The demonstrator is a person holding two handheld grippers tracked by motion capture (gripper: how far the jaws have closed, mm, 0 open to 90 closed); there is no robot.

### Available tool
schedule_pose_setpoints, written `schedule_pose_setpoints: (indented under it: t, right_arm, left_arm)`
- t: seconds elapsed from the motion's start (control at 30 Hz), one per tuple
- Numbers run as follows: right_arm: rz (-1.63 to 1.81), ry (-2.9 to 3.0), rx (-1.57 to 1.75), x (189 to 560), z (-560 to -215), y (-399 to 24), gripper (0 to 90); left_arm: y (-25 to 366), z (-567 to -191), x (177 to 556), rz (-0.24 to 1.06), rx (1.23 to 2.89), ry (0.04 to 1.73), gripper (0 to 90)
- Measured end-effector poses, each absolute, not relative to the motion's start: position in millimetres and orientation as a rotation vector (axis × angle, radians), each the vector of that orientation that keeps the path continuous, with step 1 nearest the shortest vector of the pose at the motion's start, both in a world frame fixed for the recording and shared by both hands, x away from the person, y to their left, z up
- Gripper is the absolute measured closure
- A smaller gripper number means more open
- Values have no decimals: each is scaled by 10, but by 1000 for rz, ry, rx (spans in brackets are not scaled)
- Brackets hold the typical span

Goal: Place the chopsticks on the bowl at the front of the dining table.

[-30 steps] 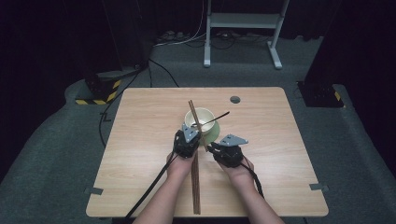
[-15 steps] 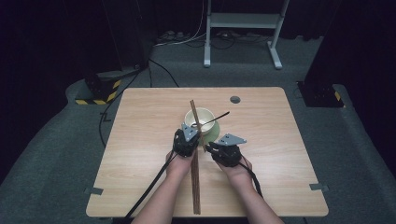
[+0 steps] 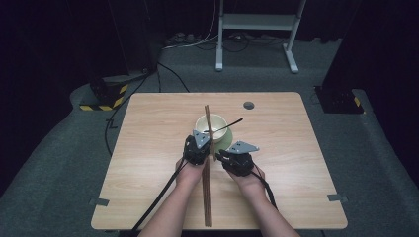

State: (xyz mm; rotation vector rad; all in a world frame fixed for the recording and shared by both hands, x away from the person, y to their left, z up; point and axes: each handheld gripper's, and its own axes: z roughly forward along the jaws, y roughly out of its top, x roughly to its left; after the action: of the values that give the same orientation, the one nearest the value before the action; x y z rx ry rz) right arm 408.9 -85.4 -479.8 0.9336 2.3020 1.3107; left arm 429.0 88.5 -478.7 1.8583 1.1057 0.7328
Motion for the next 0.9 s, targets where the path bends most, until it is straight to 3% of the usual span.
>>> schedule_pose_setpoints:
  t: [0.57, 0.9]
  right_arm:
    - [1323, 2291, 939, 4130, -4790, -820, 755]
    - [1322, 2228, 976, 4105, -4724, -1049, 665]
  left_arm:
    - [884, -4776, 4306, 740, 1864, 1107, 841]
    - [1017, -4708, 4045, 775, 1822, 1068, 679]
